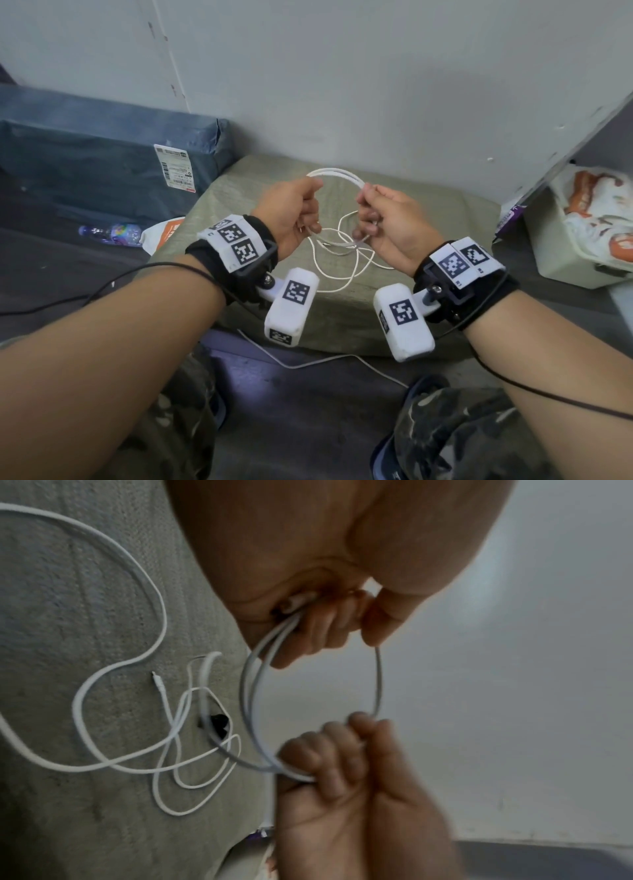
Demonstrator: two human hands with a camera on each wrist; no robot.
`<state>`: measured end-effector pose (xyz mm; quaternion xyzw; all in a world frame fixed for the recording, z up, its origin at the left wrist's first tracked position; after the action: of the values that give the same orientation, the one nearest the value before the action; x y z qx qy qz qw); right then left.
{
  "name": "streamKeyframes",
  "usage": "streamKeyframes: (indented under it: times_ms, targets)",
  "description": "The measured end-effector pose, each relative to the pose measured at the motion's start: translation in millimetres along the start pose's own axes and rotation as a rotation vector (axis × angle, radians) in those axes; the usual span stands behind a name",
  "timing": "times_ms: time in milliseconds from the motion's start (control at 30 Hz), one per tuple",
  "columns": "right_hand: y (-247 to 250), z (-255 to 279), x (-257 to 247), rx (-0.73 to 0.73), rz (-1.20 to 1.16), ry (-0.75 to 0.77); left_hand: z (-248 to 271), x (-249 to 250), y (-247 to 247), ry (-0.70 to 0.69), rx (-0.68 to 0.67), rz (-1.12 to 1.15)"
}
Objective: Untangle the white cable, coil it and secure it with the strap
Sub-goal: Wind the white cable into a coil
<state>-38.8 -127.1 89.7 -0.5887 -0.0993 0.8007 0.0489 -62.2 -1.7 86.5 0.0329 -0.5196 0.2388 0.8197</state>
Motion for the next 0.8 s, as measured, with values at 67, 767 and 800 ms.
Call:
streamKeyframes:
  times_ms: [67,767,800]
  targets:
    - [-1,1,-5,-0.010,-0.027,0.005,-1,-12,3,0.029,0.065,-0.084]
    - [-8,11,4,-0.042,0.108,0.011,-9,-29,19,0.068,0.268,-0.060]
    - [-8,11,4,-0.038,0.129,0.017,-9,-27,19,0.055,0.283,-0.057]
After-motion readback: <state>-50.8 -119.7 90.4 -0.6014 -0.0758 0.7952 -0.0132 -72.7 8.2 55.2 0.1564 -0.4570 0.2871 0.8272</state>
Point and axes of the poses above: each hand's wrist, its own z-axis away from the middle knuckle, its own y-axis out of the back of the hand, x = y × z, the point moved 9 cm from there along -z, towards the middle knuckle, and after that the axes turned 15 degrees about x, right-handed, at the moved point
